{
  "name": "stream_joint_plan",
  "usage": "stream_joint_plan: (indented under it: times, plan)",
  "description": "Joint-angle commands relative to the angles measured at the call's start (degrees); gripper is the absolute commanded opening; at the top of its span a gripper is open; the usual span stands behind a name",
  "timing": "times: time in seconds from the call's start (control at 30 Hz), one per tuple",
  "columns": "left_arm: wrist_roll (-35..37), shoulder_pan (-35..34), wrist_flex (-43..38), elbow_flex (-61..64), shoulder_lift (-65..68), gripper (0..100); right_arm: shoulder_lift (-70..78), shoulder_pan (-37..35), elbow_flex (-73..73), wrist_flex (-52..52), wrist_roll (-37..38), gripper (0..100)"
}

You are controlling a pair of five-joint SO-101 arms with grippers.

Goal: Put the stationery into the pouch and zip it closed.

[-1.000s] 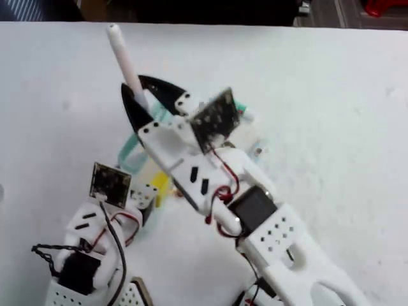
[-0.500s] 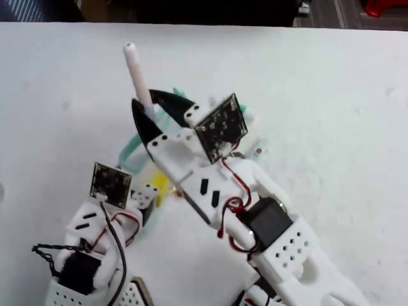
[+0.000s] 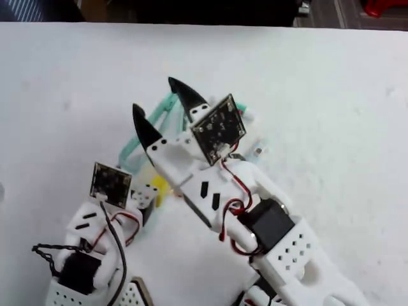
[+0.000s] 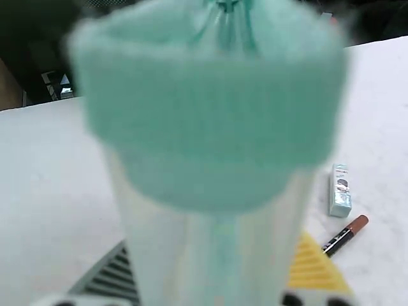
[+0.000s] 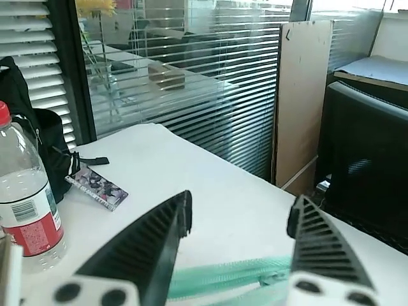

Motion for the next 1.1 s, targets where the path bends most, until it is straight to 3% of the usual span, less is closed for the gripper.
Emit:
stream_joint_plan:
  times: [0.0,0.5,0.73,1.07]
  plan:
    - [-0.3,0.4,0.0,-1.5,-0.2,20,-3.3,-0.3,-4.4,3.1,0.0,23.0]
    - [0.1,-1.9,0.0,-2.1,-0.2,14,-5.7,12.5,-9.3,22.0,1.1,23.0]
    - [0.2,-2.4,0.0,-2.4,-0.2,14,-2.3,13.1,-9.1,29.8,16.2,23.0]
    - [8.4,-16.2,0.0,-2.6,-0.2,14,17.1,18.9,-9.1,32.7,28.6,22.9]
